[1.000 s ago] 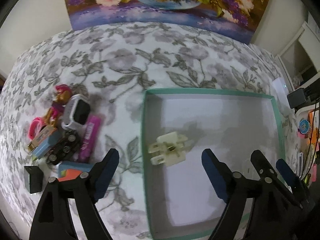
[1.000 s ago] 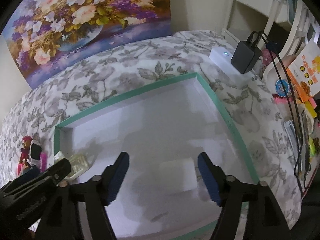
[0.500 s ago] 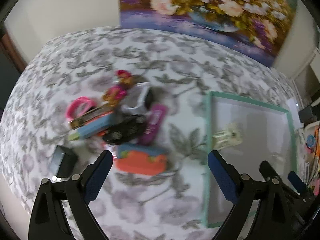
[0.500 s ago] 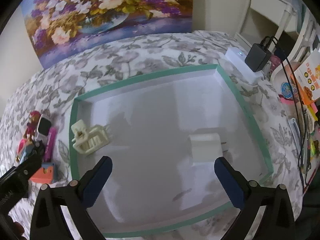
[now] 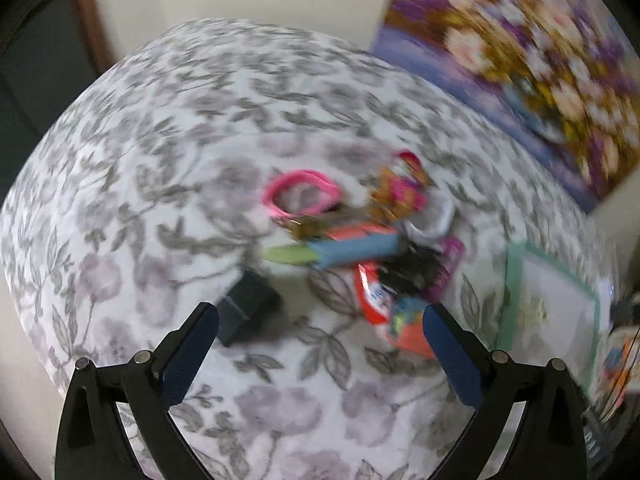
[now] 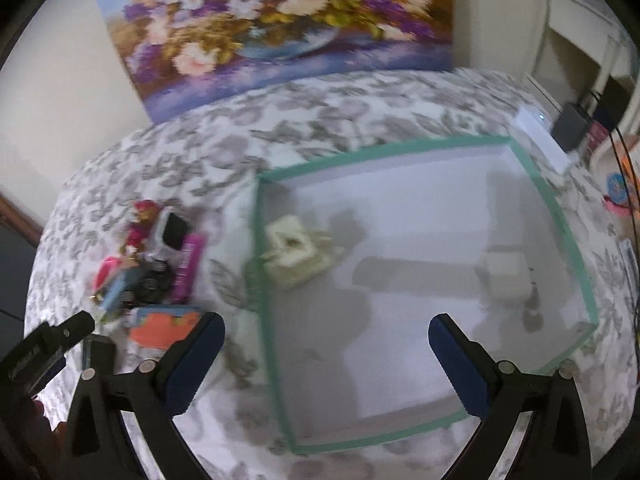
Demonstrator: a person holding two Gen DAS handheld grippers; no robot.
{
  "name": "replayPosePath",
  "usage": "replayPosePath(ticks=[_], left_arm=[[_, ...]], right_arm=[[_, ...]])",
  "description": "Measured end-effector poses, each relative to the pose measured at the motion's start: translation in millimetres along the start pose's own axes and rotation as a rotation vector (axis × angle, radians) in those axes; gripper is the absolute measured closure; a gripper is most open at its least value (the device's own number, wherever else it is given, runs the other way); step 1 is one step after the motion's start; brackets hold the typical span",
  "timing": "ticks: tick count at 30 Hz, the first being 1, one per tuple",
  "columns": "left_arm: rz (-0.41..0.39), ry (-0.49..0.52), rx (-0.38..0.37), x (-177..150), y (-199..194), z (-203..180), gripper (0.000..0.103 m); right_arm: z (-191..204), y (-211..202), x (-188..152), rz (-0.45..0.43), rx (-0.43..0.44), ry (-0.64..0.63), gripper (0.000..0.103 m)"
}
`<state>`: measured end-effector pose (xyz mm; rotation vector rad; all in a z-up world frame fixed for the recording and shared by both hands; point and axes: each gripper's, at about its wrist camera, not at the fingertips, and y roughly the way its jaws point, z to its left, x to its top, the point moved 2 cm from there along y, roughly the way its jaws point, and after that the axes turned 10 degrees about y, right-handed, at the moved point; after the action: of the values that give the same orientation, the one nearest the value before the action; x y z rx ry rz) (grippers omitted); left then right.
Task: Organize rigid objects
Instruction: 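Grasp the orange-blue fidget toy with the right tool while the left tool grasps the black charger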
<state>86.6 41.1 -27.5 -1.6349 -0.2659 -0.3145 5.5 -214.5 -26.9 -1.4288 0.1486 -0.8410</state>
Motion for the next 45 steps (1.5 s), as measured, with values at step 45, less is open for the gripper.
replayPosePath(ticks=[45], left_arm=[[0.185, -0.265, 0.005, -14.4, 55.4, 71.5, 0.003]], right_arm=[[114.1, 79.1, -48.6, 0.192, 0.188, -0.066, 0.008]])
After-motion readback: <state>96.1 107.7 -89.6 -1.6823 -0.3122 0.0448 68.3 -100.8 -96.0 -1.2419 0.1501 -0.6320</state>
